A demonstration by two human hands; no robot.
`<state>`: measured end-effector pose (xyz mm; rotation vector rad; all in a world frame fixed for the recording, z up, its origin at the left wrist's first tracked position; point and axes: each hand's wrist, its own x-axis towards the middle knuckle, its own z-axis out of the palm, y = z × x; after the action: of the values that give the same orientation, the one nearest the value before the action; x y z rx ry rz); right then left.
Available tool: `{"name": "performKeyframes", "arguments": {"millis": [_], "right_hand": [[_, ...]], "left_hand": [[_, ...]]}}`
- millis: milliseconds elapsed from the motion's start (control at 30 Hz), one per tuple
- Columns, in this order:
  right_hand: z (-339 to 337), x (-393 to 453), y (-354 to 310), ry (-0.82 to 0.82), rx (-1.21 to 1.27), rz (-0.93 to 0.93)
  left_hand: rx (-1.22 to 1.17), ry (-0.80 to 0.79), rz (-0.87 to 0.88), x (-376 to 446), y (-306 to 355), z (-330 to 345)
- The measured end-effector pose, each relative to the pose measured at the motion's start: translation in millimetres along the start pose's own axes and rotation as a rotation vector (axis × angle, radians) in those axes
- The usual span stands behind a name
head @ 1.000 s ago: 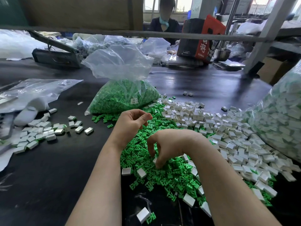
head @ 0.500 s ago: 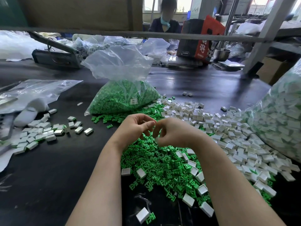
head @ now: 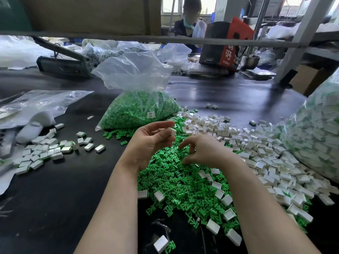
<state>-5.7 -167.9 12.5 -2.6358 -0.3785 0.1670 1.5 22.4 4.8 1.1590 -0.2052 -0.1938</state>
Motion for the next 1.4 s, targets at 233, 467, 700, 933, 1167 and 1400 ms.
{"name": "performKeyframes", "arguments": {"millis": [233,467,700,933,1167,1400], "right_hand": [[6,4,-4,0.112,-0.077,-0.002],[0,-2,-6,0.205,0.444,0.024],[-9,-3,-11,0.332,1.013,-0.032],[-11,0,-9,0.304,1.293,-0.05],[-8,3,-12,0.399,1.223,-0.056],[-6,1,-14,0.412,1.217,-0.098]], "left_hand": [[-0.152,-0.055,0.023,-3,5,2],[-0.192,-0.013,0.013,-1,4,0],[-0.164,0.046,0.015,0,3,1],[-0.075,0.122,0.076,3,2,12],[-0.126,0.085,0.07,2,4,18],[-0.162,0.189,0.032,3,2,18]]}}
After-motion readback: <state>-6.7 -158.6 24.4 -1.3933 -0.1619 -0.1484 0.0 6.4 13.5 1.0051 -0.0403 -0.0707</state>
